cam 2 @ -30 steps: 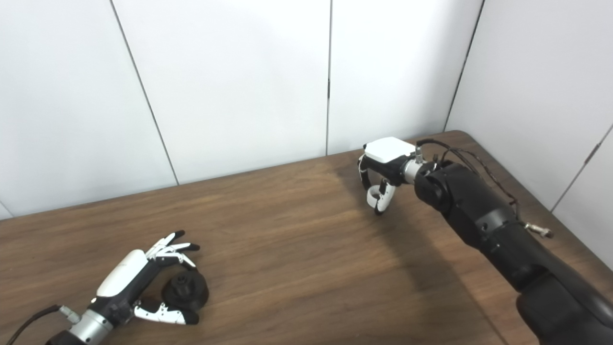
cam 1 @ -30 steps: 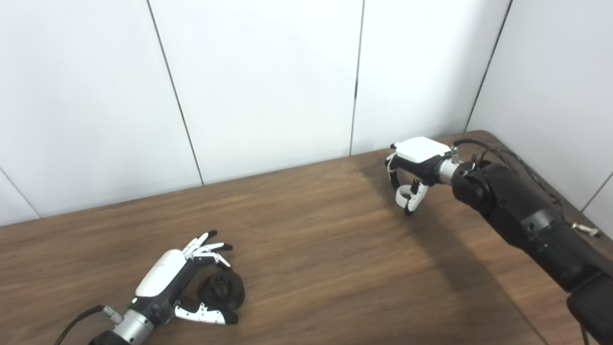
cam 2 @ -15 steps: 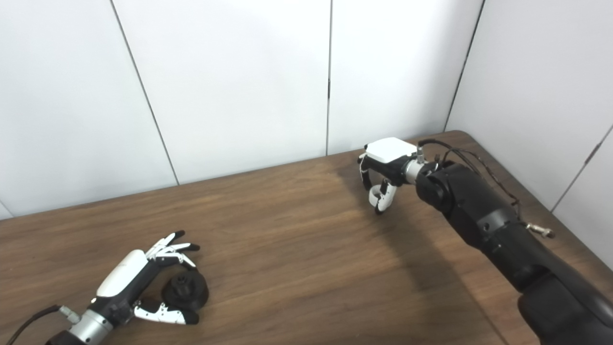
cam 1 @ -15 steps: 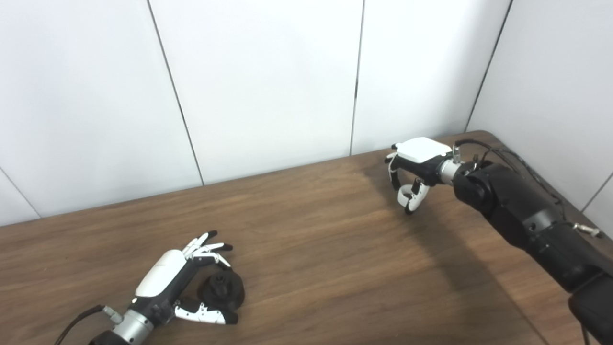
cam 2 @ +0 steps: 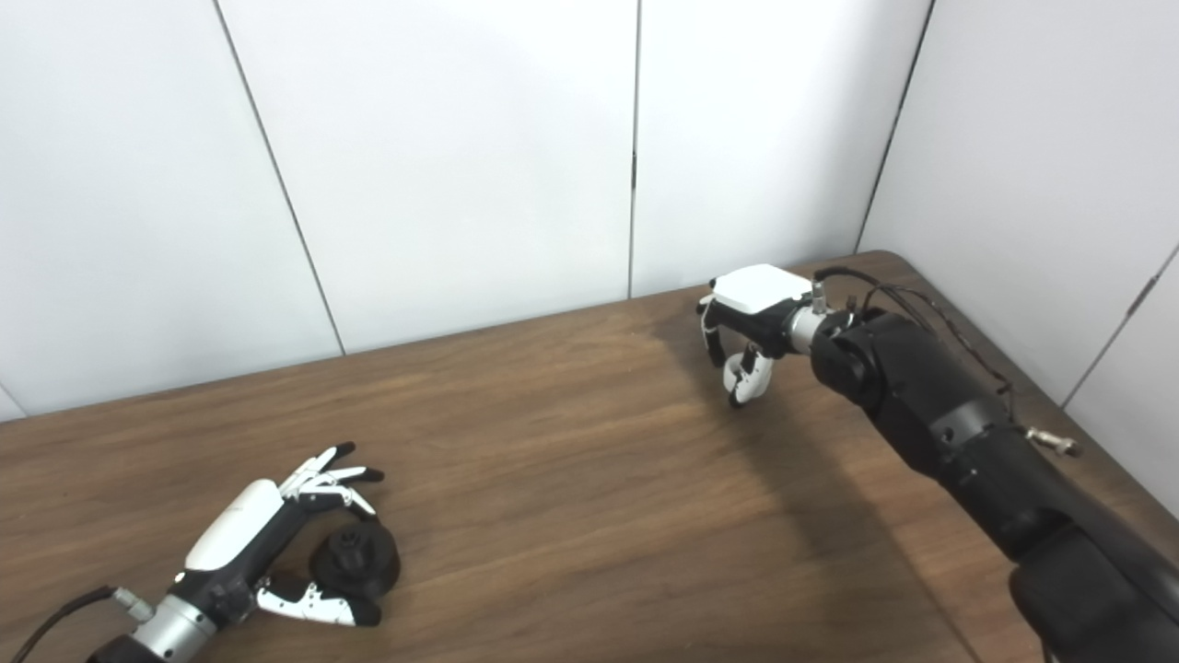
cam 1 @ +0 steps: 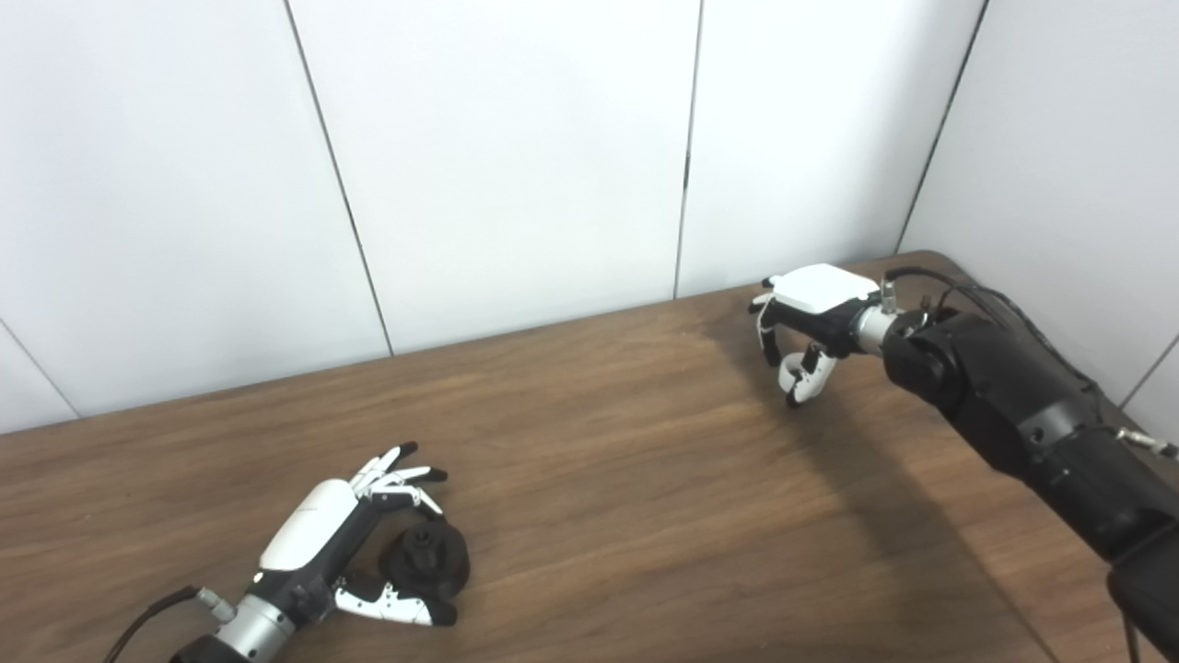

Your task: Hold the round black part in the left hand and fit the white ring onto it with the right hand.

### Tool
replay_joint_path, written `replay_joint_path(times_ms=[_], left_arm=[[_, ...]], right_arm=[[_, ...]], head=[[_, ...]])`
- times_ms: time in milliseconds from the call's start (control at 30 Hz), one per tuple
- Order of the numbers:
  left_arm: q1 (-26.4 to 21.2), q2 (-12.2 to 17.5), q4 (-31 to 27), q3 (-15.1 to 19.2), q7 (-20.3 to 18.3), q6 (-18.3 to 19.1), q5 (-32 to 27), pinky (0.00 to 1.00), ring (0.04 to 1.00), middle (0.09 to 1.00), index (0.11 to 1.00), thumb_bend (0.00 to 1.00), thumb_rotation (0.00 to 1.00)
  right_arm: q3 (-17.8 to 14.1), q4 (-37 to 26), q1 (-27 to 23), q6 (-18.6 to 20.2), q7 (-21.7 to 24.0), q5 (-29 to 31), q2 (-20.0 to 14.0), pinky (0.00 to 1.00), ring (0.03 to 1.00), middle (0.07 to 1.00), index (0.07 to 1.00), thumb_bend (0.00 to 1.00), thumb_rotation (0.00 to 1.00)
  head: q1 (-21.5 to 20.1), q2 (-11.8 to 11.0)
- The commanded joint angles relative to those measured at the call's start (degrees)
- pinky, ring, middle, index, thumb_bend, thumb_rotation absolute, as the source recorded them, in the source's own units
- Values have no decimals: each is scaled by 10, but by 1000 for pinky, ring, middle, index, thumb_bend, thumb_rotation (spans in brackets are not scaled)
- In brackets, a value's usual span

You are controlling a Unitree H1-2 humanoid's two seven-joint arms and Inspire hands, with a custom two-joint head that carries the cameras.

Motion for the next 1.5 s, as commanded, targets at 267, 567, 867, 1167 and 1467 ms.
replay_joint_path(times_ms=[267,567,867,1167,1467], left_arm=[[9,11,12,-5,9,6,4,1000,1000,846,480,526,57],[8,9,15,-6,10,6,4,1000,1000,845,480,525,57],[6,5,16,-7,7,6,1,1000,1000,845,480,525,58],[6,7,17,-8,11,6,2,1000,1000,847,480,526,58],[8,10,16,-11,12,6,-4,1000,1000,845,480,525,57]], right_arm=[[-22,-21,-11,7,7,7,-28,1000,1000,898,494,524,148],[-31,-27,-7,9,15,14,-30,1000,1000,910,642,1000,224],[-42,-36,-1,15,23,22,-32,1000,1000,917,669,1000,241],[-43,-35,1,17,22,16,-40,1000,1000,920,665,1000,222],[-54,-38,10,23,17,22,-45,1000,1000,909,657,1000,208]], head=[[-1,-1],[-2,-1],[-2,-2],[-3,-4],[-4,-2]])
